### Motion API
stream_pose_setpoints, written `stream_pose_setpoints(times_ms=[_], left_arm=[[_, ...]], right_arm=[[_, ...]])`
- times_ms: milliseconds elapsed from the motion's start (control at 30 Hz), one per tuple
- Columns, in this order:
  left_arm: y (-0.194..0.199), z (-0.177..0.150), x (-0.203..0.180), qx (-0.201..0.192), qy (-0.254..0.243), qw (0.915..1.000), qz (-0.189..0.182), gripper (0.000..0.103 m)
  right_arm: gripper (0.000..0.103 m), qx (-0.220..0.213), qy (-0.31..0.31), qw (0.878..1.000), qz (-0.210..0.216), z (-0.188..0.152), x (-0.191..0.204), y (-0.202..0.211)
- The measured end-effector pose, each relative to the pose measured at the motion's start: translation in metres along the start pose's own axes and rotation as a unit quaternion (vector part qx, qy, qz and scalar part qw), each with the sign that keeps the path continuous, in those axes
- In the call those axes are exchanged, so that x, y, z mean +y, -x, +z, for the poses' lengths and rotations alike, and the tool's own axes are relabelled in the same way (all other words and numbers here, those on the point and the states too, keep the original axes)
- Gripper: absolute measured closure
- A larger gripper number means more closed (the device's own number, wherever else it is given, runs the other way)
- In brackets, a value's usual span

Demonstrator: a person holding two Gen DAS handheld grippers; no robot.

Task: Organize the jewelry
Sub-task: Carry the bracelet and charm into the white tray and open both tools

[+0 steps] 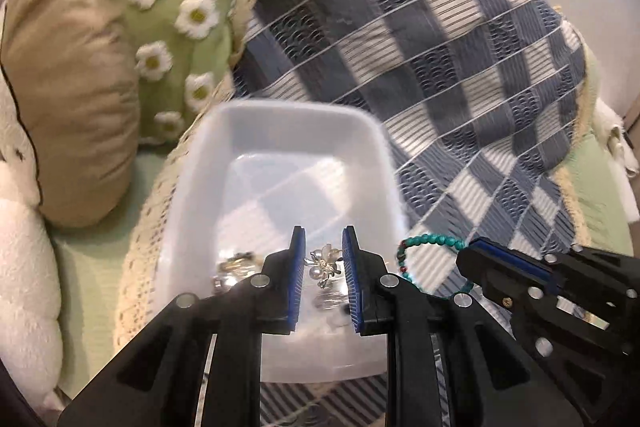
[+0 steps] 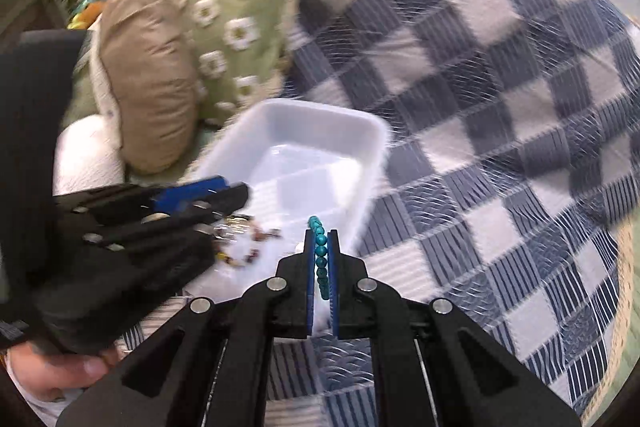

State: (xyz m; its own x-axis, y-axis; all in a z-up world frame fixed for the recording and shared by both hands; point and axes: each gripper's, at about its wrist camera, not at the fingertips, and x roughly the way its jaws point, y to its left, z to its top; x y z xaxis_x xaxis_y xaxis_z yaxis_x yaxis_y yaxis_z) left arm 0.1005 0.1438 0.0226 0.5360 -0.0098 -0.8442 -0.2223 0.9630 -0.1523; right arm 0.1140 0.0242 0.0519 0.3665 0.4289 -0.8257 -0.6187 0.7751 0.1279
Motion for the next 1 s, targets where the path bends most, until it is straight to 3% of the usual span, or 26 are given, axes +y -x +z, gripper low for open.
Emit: stream_pose_setpoints(times_ms=[267,533,1000], left_arm=[[-0.057,0.000,0.055,0.051,0.025,0.9978,0.034,0.085],[-0.091,-0.008,0.071,0.090,0.015,0.9940,0.059,0.085],[-0.093,-0.010,0.063,0.083,-0.009,0.9933,0.080,0.083]], right_arm=[[0.096,0.045,-0.015,0.999,0.009,0.004,0.019,-0.070],[0.096,0.074,-0.023,0.997,-0.001,-0.004,0.010,-0.110],[0.095,0.077,-0.016,0.997,-0.021,-0.006,0.003,-0.122]])
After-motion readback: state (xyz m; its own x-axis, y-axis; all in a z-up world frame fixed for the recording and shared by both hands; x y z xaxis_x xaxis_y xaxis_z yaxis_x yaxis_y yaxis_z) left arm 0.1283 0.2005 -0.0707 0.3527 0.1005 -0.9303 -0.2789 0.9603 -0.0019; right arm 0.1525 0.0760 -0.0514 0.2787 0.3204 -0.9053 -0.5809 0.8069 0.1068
